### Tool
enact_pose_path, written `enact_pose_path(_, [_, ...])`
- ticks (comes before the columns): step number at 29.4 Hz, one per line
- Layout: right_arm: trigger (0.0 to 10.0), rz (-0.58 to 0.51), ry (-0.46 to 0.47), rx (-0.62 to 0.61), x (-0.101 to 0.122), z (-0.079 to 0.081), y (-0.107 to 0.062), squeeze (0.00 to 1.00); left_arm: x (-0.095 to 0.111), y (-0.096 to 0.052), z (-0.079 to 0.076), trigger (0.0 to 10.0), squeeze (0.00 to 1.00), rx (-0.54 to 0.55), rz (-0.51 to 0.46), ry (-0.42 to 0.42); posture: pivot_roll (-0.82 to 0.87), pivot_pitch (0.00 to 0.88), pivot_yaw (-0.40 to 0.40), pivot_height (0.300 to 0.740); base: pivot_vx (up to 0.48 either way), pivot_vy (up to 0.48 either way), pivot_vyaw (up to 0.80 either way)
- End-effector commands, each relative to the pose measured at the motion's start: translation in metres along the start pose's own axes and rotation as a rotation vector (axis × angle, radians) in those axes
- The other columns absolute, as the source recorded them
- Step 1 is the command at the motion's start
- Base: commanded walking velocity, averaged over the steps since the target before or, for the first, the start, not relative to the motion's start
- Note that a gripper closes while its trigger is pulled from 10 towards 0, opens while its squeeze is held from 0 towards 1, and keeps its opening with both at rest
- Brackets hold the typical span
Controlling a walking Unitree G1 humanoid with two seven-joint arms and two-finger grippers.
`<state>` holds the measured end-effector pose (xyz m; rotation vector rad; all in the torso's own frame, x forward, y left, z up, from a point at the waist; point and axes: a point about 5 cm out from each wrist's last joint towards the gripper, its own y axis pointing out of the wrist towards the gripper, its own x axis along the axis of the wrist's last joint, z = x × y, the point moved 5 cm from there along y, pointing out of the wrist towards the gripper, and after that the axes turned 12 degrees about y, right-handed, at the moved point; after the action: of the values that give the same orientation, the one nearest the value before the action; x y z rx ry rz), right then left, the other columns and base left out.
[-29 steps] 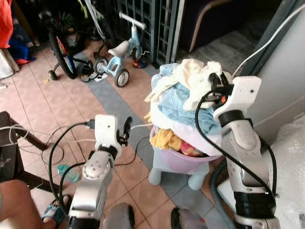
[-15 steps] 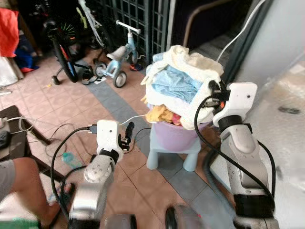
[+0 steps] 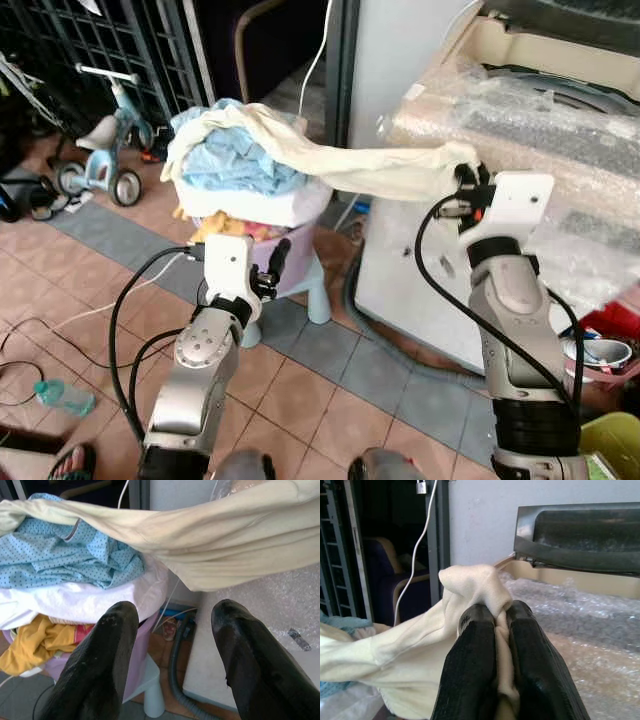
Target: Clothes washing
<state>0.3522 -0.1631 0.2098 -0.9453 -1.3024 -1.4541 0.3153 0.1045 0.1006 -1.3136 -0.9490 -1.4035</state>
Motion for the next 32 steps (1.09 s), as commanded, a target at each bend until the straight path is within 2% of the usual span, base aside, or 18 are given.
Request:
enact_pose_path(1, [10.0, -0.034, -0.036, -0.036, 0.008, -0.012, 0.006, 0.00, 0.006, 0.002, -0.004, 10.0, 0.00, -0.014, -0.023, -0.002, -0.04, 0.074, 0.044, 0.740, 0.277, 0.000, -0.80])
enact_pose_path(5, [10.0, -0.065, -0.071, -0.039, 0.016, -0.017, 0.012, 0.00, 0.005, 0.003, -0.004, 10.0, 0.00, -0.010, -0.016, 0.003, -0.04, 0.071, 0.046, 0.740, 0.000, 0.000, -0.80])
enact_pose_path(7, [10.0, -0.110, -0.127, -0.045, 0.030, -0.024, 0.019, 0.00, 0.005, 0.004, -0.003, 10.0, 0.00, -0.006, -0.015, 0.003, -0.05, 0.066, 0.049, 0.740, 0.000, 0.000, -0.80])
enact_pose_path(10, [10.0, -0.132, -0.126, -0.069, 0.039, -0.034, 0.027, 0.00, 0.004, 0.004, -0.003, 10.0, 0.00, -0.005, -0.013, 0.006, -0.05, 0.062, 0.048, 0.740, 0.000, 0.000, -0.80])
enact_pose_path(15, [10.0, -0.141, -0.144, -0.070, 0.042, -0.036, 0.029, 0.00, 0.005, 0.005, -0.003, 10.0, 0.00, -0.002, -0.016, 0.002, -0.05, 0.060, 0.047, 0.740, 0.000, 0.000, -0.80])
enact_pose_path(21, [10.0, -0.162, -0.135, -0.052, 0.044, -0.028, 0.032, 0.00, 0.008, 0.003, -0.007, 10.0, 0.00, -0.029, -0.044, -0.020, -0.05, 0.059, 0.048, 0.740, 0.000, 0.000, -0.80])
enact_pose_path(24, [10.0, -0.174, -0.123, -0.009, 0.047, -0.019, 0.038, 0.00, 0.010, 0.003, -0.008, 10.0, 0.00, -0.038, -0.053, -0.022, -0.05, 0.056, 0.050, 0.740, 0.333, 0.000, -0.75])
enact_pose_path(32, [10.0, -0.190, -0.121, 0.130, 0.058, 0.001, 0.054, 0.00, 0.008, 0.005, -0.005, 10.0, 0.00, -0.029, -0.050, -0.010, -0.05, 0.067, 0.047, 0.740, 0.369, 0.000, -0.11])
